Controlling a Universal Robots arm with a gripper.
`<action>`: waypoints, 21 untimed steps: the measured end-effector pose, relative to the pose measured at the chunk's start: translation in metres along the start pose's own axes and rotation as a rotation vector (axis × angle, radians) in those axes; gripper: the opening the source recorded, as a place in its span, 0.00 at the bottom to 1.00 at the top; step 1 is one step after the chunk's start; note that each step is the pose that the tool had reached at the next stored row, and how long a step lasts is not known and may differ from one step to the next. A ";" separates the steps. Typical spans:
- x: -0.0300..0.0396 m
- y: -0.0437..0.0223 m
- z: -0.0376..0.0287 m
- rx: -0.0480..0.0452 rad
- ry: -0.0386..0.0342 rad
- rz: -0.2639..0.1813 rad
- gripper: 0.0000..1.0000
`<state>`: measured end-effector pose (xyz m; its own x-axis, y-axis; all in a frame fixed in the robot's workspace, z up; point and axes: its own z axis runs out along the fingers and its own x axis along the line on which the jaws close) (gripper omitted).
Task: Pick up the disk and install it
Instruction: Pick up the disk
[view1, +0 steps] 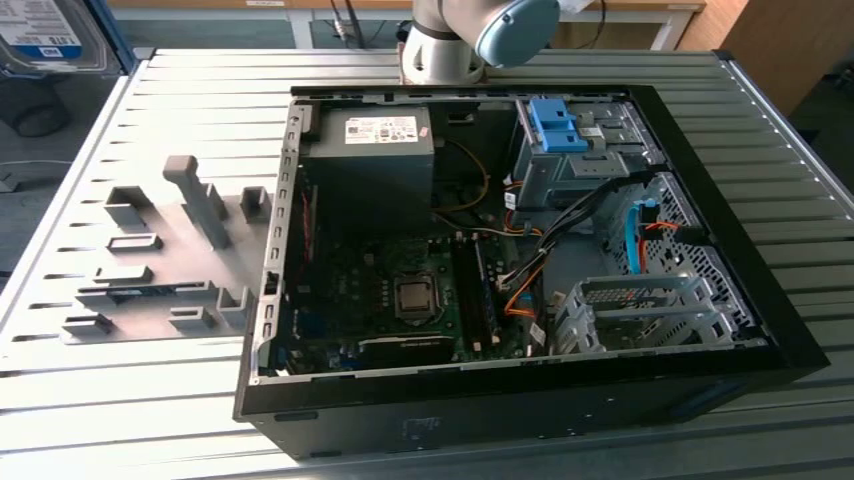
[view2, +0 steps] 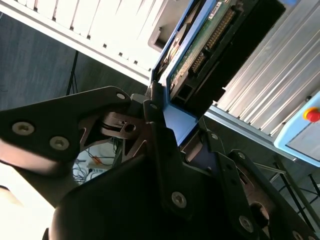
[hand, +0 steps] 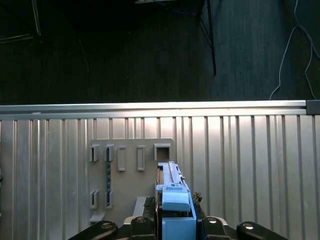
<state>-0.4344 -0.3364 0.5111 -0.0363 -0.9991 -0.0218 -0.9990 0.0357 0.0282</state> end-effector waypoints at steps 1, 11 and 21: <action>0.0000 0.0001 -0.0023 -0.0001 0.0001 0.000 0.37; -0.0002 0.0003 -0.0103 -0.0001 0.0001 0.000 0.37; -0.0004 -0.0057 -0.0105 0.0000 0.0000 0.000 0.37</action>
<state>-0.4284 -0.3364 0.5214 -0.0363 -0.9991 -0.0218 -0.9990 0.0357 0.0283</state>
